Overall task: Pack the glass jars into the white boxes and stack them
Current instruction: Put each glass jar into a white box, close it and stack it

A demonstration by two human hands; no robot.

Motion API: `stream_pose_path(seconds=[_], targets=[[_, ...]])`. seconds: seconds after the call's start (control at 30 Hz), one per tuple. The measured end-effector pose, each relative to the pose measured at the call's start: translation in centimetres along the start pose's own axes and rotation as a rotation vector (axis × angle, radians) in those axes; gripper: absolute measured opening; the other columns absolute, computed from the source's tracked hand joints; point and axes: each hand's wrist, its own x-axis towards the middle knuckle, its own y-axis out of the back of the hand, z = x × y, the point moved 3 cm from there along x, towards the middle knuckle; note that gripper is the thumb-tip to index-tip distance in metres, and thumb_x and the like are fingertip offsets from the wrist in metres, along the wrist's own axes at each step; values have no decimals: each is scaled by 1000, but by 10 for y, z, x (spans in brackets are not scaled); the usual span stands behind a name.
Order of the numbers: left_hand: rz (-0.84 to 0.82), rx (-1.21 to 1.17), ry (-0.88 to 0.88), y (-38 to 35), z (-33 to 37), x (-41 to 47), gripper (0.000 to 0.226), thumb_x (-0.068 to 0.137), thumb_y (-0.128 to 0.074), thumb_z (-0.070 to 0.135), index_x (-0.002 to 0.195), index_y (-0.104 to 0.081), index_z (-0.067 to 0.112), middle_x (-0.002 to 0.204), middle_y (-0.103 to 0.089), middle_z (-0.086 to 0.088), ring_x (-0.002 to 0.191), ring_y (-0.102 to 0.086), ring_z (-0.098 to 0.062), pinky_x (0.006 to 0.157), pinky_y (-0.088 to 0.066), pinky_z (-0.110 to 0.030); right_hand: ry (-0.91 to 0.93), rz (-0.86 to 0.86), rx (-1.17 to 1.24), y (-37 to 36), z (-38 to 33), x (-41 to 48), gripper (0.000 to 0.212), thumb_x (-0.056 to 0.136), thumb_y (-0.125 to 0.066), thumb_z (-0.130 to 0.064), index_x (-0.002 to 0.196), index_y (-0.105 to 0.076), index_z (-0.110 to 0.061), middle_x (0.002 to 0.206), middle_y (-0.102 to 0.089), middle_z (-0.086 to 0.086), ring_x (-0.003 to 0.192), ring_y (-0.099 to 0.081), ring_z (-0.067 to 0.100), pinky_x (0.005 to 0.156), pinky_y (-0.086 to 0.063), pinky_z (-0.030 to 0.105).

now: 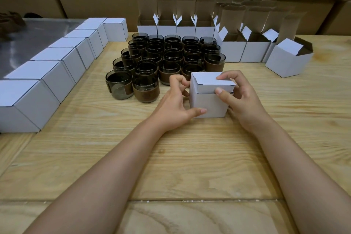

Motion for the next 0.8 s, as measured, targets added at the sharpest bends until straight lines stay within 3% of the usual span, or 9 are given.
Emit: stream_pose_path(seconds=[0.17, 0.27, 0.33, 0.4, 0.5, 0.57, 0.67, 0.73, 0.8], targets=[[-29, 24, -72, 0, 1, -1, 71, 71, -74, 39, 115, -21, 59, 132, -52, 3, 104, -55, -17, 91, -49, -41, 12, -20, -35, 5, -3, 1, 9, 82, -64, -25, 89, -58, -25, 95, -60, -10, 86, -58, 3, 68, -47, 20], [-10, 89, -125, 0, 3, -2, 61, 77, -75, 28, 123, -41, 49, 135, -47, 6, 115, -50, -16, 96, -47, -43, 26, 38, -92, 4, -1, 3, 6, 83, -60, -29, 80, -57, -26, 85, -61, -17, 80, -55, -1, 69, -43, 19], [33, 113, -140, 1, 4, -2, 59, 77, -79, 20, 124, -49, 39, 148, -39, 4, 130, -42, -18, 105, -40, -41, 41, 54, -141, 3, 0, 4, 7, 84, -58, -27, 78, -55, -24, 85, -61, -16, 81, -54, -3, 72, -41, 17], [79, 178, -172, 3, 7, -2, 59, 74, -81, 19, 127, -56, 28, 152, -32, 4, 139, -31, -19, 112, -27, -28, 35, 42, -133, 4, -1, 4, 7, 84, -57, -24, 78, -55, -22, 86, -62, -14, 82, -55, -4, 72, -42, 15], [103, 249, -227, 3, 12, -4, 60, 72, -82, 17, 127, -59, 18, 154, -31, -10, 142, -25, -15, 110, -15, -11, -23, 27, 8, 9, 1, 4, 14, 89, -52, -12, 78, -58, -17, 83, -66, -19, 78, -58, -7, 66, -44, 9], [116, 268, -262, 4, 15, -6, 59, 73, -82, 17, 128, -59, 16, 153, -34, -10, 142, -23, -13, 113, -18, -20, -48, 27, 46, 11, 1, 3, 24, 92, -46, -1, 83, -62, -16, 80, -64, -22, 77, -59, -8, 63, -45, 8], [200, 368, -361, 4, 20, -8, 48, 80, -75, 20, 125, -61, 11, 146, -45, -10, 141, -32, -22, 109, -27, -37, -43, 6, 42, 10, 1, 2, 21, 92, -47, -3, 92, -63, -16, 84, -65, -23, 79, -59, -7, 64, -45, 9], [261, 499, -473, 3, 24, -11, 41, 82, -72, 18, 120, -65, 7, 137, -54, -12, 135, -42, -27, 105, -31, -43, -43, 7, 63, 11, 0, 2, 21, 87, -52, -11, 103, -63, -20, 97, -66, -18, 84, -61, -4, 67, -47, 11], [288, 616, -593, 0, 28, -15, 35, 81, -71, 12, 115, -68, 5, 128, -61, -13, 127, -51, -30, 101, -37, -46, -58, 27, 99, 11, 1, 2, 37, 81, -53, -18, 117, -59, -26, 112, -63, -5, 91, -62, 2, 71, -48, 15]])
